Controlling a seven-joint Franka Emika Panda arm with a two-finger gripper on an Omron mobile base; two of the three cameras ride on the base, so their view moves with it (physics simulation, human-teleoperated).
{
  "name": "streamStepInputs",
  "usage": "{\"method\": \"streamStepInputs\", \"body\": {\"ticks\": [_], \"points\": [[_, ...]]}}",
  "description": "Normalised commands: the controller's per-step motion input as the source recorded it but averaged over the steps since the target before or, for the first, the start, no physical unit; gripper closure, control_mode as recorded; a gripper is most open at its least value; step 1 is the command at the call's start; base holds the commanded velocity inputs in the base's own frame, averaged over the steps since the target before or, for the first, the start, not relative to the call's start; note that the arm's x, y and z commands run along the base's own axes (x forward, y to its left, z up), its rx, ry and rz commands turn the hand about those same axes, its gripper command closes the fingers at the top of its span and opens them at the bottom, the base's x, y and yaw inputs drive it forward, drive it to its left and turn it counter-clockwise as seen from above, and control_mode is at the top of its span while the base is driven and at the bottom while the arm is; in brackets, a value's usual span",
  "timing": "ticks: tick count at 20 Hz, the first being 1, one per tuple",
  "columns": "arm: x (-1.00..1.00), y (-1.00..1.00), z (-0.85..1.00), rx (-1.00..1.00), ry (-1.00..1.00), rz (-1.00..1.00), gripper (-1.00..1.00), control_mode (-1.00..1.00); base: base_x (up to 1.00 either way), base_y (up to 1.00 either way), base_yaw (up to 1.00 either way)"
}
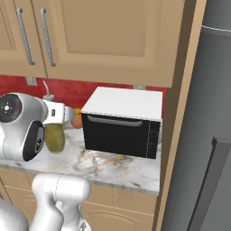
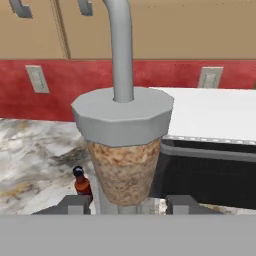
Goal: Pick the oil and vinegar bottle and condiment bottle from the counter and place them in the cabinet.
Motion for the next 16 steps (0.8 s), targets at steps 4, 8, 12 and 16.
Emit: {"method": "streamStepInputs", "body": {"ticks": [4,8,12,16], "points": [[-0.05,0.0,0.01,0.02,-0.08,0.0,1.0,-1.0,0.0,0.0,0.0],[-0.21,-0.03,0.0,0.0,-0.03,0.0,1.0,-1.0,0.0,0.0,0.0],[-0.14,-0.03,0.0,0.0,-0.02,0.0,1.0,1.0,-0.62,-0.17,0.0],[0.0,0.0,0.0,0.0,0.0,0.0,1.0,1.0,-1.0,-0.31,0.0]]}}
